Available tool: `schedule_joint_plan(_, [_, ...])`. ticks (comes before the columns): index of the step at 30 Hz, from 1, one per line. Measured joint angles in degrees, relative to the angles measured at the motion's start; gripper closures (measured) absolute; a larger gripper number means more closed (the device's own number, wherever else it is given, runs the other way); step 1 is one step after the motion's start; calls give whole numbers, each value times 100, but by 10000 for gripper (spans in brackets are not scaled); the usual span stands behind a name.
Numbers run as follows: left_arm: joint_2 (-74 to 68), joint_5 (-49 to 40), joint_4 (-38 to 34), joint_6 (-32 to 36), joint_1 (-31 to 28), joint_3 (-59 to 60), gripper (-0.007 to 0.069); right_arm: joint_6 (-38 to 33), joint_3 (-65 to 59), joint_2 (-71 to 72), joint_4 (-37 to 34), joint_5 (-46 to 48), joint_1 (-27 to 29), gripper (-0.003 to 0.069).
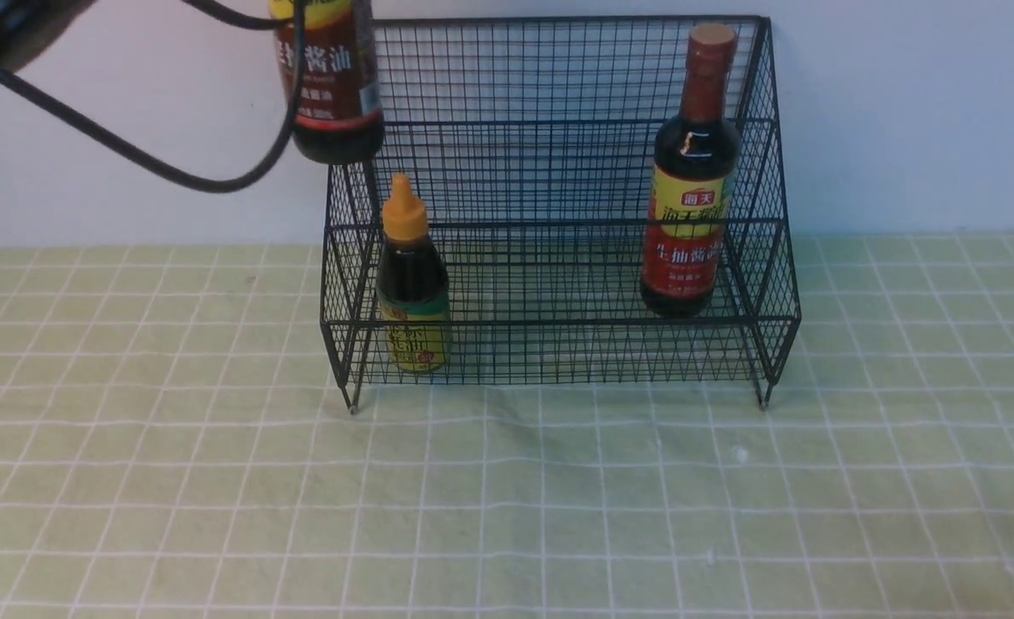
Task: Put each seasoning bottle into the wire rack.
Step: Use the left arm to put the condiment bottle back on the shelf
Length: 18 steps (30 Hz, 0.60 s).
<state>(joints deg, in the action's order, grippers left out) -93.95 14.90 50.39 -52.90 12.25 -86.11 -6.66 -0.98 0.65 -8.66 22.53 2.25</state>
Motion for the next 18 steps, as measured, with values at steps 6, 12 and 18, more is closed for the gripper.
schedule_joint_plan(6, [-540,130,2,-2,0,-90,347,0,0,0,0,0,0,673])
schedule_joint_plan(12, [-815,316,49,-146,0,-101,347,0,0,0,0,0,0,673])
schedule_joint_plan(18, [-952,361,684,-687,0,-118,347,0,0,0,0,0,0,673])
